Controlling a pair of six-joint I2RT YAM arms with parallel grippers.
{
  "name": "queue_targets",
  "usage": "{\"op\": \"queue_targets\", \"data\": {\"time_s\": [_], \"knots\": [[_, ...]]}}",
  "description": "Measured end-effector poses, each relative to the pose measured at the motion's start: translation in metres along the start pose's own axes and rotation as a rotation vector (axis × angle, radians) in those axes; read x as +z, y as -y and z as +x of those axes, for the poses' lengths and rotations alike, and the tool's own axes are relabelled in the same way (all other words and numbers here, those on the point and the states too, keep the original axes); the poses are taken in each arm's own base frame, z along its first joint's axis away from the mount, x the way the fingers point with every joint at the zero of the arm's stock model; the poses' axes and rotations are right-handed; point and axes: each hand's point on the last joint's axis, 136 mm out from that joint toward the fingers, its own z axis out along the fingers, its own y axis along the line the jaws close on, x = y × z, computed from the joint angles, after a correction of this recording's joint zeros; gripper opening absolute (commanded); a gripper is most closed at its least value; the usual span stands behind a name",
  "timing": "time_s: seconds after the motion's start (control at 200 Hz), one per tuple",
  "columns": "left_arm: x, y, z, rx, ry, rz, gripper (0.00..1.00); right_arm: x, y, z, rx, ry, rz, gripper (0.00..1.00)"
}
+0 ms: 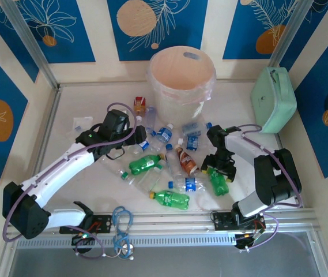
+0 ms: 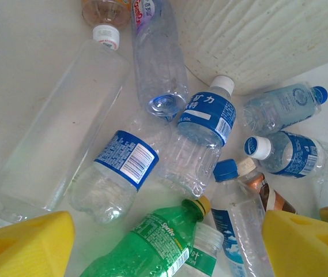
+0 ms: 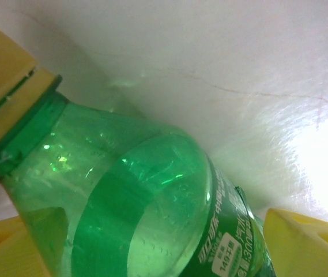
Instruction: Put the plastic bottles in the bin
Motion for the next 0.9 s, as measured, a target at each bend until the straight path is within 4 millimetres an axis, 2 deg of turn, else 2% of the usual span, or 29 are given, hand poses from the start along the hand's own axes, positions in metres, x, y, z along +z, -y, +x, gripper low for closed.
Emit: {"op": "queue_targets", "data": {"time_s": [0.28,0.525,0.66,0.9], "knots": [[0.0,0.001,0.001,0.0,-0.007,0.008,0.81,0.009,-0.008,-0.011,-0.008,0.008,-0.013,0.77],[0.0,0.003,0.002,0.0,-0.013,0.015,0.8,0.008,-0.01,-0.013,-0.018,0.024,-0.024,0.65],[0.001,0.004,0.002,0.0,-0.018,0.02,0.8,-0.002,-0.011,-0.015,-0.02,0.063,-0.05,0.6],[0.0,0.01,-0.002,-0.001,-0.013,0.038,0.82,-0.026,-0.009,-0.011,-0.028,0.137,-0.108,0.56]]}}
